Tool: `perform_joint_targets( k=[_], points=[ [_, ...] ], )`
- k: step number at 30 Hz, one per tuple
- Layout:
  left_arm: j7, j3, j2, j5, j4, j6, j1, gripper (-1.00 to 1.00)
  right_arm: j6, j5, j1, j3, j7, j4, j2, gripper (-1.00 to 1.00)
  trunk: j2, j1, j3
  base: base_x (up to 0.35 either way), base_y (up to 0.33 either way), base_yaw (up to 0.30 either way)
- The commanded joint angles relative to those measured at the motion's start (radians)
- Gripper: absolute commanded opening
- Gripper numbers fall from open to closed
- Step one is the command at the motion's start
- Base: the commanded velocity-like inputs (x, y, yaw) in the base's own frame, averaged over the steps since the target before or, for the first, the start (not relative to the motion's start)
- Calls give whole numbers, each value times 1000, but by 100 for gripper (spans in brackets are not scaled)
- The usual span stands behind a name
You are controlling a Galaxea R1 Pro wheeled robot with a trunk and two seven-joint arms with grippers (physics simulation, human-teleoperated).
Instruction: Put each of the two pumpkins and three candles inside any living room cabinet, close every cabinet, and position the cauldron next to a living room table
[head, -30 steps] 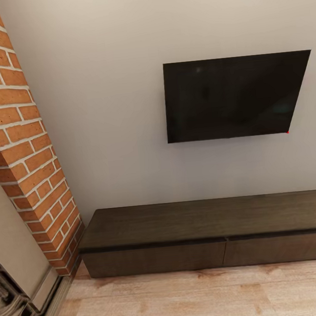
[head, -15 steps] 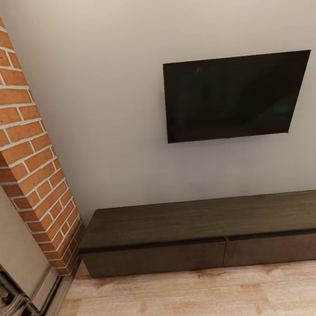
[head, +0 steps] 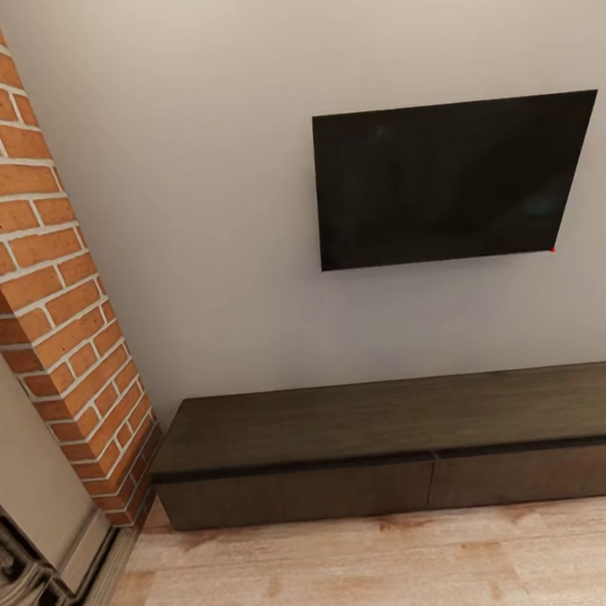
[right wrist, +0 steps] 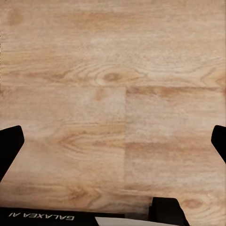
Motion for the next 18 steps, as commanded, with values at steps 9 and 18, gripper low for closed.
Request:
perform_joint_targets(
  k=[9, 18],
  points=[
    [9, 1, 2, 3, -2, 3, 0, 100, 3, -1, 0, -2, 3, 6, 0, 100, -64, 35, -40, 0, 0, -3],
    [4, 4, 10, 5, -30, 4, -2, 100, 1, -3, 0, -4, 3, 6, -1, 100, -127, 69, -83, 0, 0, -39]
  ],
)
